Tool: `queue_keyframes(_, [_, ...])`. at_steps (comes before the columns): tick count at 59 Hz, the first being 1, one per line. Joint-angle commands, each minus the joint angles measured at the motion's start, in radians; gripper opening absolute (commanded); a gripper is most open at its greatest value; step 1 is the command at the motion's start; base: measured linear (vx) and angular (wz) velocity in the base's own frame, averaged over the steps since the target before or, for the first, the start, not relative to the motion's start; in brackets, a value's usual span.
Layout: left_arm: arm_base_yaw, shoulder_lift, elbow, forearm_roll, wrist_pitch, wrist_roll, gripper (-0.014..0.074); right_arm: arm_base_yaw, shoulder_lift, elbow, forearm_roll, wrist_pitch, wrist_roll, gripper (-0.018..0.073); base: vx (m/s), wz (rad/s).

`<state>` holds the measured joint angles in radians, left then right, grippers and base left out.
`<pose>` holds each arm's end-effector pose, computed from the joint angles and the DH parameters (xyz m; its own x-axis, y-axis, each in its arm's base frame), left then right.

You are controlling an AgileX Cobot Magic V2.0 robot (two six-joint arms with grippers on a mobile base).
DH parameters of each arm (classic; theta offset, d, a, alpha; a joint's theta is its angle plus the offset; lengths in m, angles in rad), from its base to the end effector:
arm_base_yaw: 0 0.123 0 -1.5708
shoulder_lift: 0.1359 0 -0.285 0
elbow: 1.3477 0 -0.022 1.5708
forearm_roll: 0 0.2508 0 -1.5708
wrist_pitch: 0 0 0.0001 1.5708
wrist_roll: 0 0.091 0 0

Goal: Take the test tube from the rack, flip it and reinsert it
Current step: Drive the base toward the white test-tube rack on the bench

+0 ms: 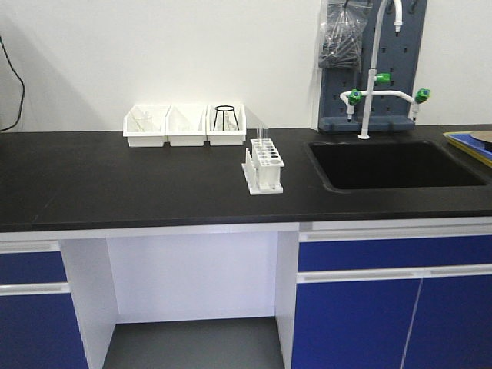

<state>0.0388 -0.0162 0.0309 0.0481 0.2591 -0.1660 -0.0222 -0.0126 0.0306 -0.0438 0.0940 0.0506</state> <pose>0.0549 0.0033 0.1802 -0.1777 -0.1262 -0.9760 -0.0726 0.9907 -0.1149 0.0568 -0.0016 0.1950 -0.0245 0.0075 -0.9997 0.0265 0.9996 0.0069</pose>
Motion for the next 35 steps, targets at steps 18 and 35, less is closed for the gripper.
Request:
queue_keyframes(18, [-0.004,-0.010,0.002,-0.005,-0.079,0.000,-0.0006,-0.003,-0.008,0.001,-0.009,-0.081,-0.006,-0.0011,0.42,0.07])
queue_keyframes(35, [-0.004,-0.010,0.002,-0.005,-0.079,0.000,-0.0006,-0.003,-0.008,0.001,-0.009,-0.081,-0.006,-0.0011,0.46,0.04])
